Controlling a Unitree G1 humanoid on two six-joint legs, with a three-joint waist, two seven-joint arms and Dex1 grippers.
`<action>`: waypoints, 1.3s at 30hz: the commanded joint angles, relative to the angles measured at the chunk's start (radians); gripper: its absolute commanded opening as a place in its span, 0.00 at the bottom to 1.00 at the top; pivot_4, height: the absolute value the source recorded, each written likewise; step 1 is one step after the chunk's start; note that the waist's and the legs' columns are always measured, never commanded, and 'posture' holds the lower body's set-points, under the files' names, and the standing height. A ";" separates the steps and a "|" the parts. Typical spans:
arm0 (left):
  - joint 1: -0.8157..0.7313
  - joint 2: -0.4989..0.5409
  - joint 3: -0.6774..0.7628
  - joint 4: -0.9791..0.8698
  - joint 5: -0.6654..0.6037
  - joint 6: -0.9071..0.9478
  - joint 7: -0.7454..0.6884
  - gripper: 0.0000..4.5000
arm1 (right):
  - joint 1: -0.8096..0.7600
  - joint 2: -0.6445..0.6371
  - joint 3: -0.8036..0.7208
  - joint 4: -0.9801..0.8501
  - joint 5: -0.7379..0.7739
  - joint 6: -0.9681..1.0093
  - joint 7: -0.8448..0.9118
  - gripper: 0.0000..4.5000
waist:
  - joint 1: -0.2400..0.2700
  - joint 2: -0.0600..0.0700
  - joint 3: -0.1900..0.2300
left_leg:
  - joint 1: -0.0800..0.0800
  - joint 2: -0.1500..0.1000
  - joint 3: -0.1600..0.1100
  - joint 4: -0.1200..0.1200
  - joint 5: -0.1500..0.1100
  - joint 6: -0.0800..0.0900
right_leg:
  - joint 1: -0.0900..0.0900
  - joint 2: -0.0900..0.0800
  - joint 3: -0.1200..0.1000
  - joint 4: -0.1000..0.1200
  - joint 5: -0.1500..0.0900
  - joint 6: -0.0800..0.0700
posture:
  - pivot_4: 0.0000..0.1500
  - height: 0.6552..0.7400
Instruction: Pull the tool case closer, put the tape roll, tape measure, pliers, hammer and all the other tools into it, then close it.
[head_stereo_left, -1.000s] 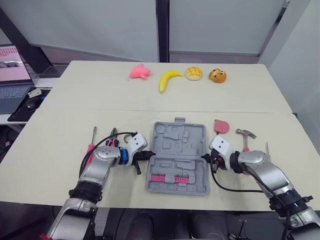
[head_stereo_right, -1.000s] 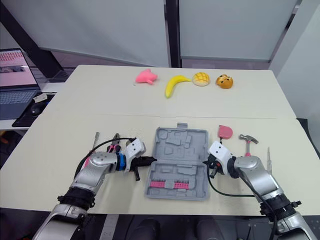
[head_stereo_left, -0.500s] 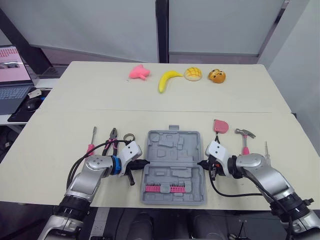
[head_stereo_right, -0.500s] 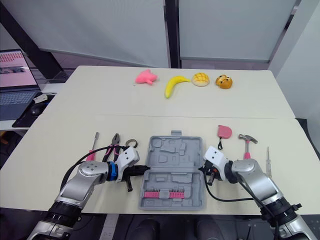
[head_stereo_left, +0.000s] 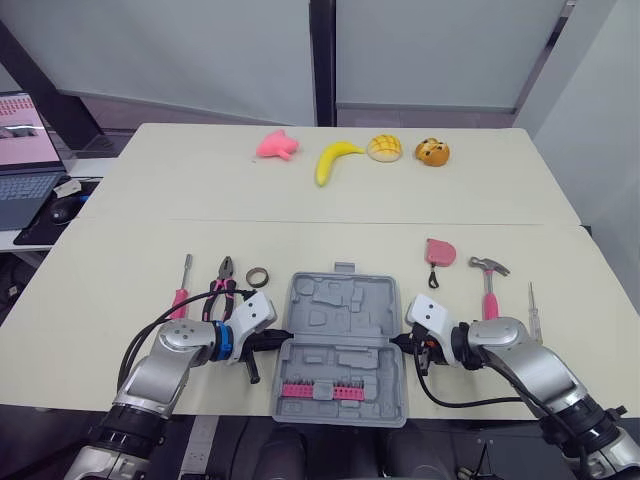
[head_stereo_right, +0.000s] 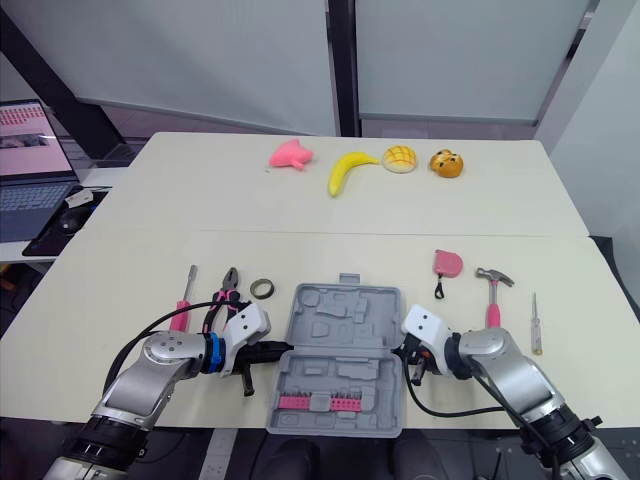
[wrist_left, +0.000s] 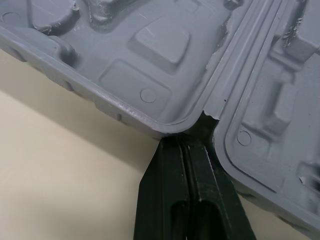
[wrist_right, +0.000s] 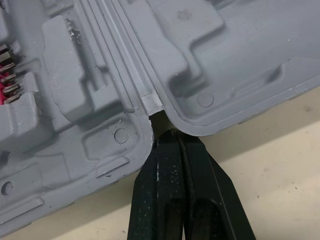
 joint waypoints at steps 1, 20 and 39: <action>0.028 0.006 -0.032 -0.044 -0.012 0.017 -0.011 0.00 | 0.003 -0.001 0.012 -0.053 0.025 -0.005 0.023 0.01 | 0.000 0.000 0.000 | 0.000 0.000 0.000 0.000 0.000 0.000 | 0.000 0.000 0.000 0.000 0.000 0.000 | 1.00 1.00; 0.101 0.048 -0.017 -0.106 -0.031 0.040 -0.002 0.00 | 0.018 -0.020 0.028 -0.082 0.035 0.007 0.066 0.01 | 0.000 0.000 0.000 | 0.000 0.000 0.000 0.000 0.000 0.000 | 0.000 0.000 0.000 0.000 0.000 0.000 | 1.00 1.00; 0.120 0.057 -0.027 -0.111 -0.028 0.038 0.018 0.00 | 0.030 -0.031 0.030 -0.070 0.028 -0.015 0.059 0.01 | 0.000 0.000 -0.001 | 0.001 0.000 0.000 0.000 0.000 0.000 | 0.000 0.000 0.000 0.000 0.000 0.000 | 1.00 1.00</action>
